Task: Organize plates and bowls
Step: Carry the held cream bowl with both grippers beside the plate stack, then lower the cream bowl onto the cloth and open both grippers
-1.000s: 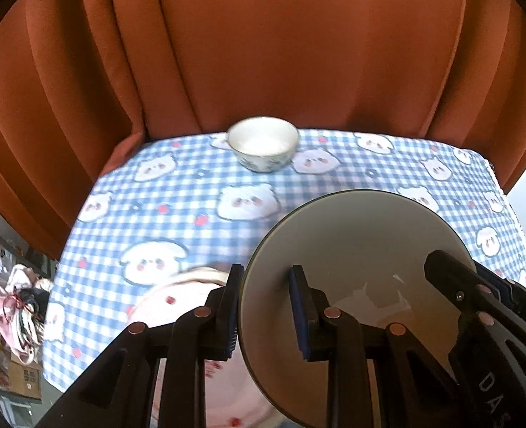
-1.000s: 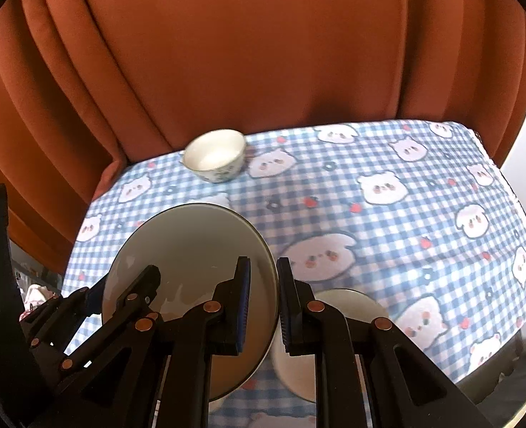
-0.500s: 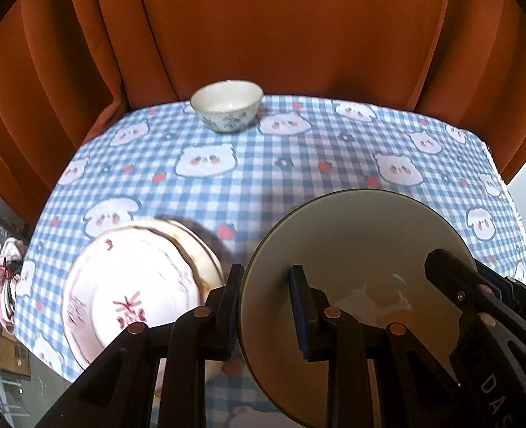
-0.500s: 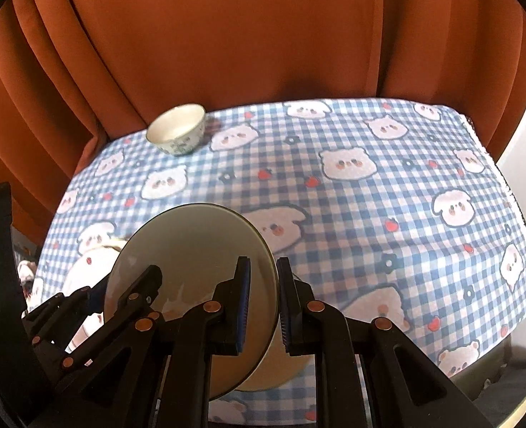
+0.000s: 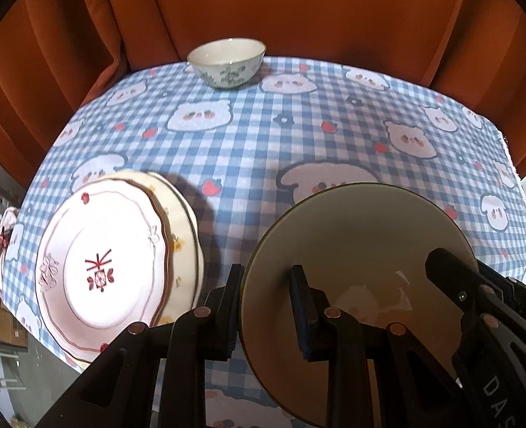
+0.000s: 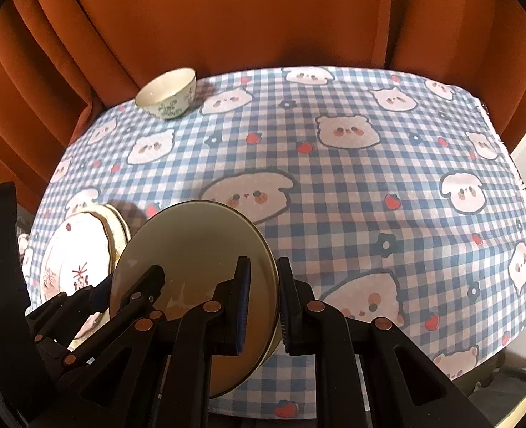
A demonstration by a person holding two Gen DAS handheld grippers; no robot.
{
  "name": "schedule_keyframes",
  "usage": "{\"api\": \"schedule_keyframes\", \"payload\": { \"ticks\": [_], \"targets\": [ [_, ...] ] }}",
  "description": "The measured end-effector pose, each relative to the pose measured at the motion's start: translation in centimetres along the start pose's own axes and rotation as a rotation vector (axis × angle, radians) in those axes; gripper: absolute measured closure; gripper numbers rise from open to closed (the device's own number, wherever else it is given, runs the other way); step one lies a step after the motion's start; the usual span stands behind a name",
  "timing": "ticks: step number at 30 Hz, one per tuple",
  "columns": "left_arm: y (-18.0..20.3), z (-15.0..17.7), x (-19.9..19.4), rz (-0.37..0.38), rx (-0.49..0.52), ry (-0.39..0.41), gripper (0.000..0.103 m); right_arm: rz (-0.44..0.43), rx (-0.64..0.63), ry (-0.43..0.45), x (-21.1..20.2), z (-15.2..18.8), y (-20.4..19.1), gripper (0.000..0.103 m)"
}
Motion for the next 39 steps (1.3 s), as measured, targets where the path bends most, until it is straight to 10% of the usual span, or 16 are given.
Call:
{"api": "schedule_keyframes", "payload": {
  "ticks": [26, 33, 35, 39],
  "targets": [
    [0.7, 1.1, 1.9, -0.015, -0.017, -0.001, 0.078, 0.052, -0.073, -0.052, 2.3, 0.9, 0.5, 0.085],
    [1.2, 1.8, 1.9, 0.028, -0.015, -0.023, 0.058, 0.040, -0.045, -0.020, 2.0, 1.3, 1.0, 0.085],
    [1.3, 1.7, 1.5, 0.032, -0.004, -0.012, 0.034, 0.040, -0.038, -0.022, 2.0, 1.4, 1.0, 0.085],
    [1.1, 1.5, 0.9, 0.024, 0.028, 0.018, 0.029, 0.058, -0.031, -0.019, 1.7, 1.5, 0.9, 0.077]
  ]
}}
Point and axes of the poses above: each gripper's, at about its wrist camera, not at the fingertips, and x roughly the way its jaws point, y to its right, z to its underside, the point moved 8 cm from there along x, roughly the way its jaws point, and after that the axes turned 12 degrees about -z, right-handed, at the moved point
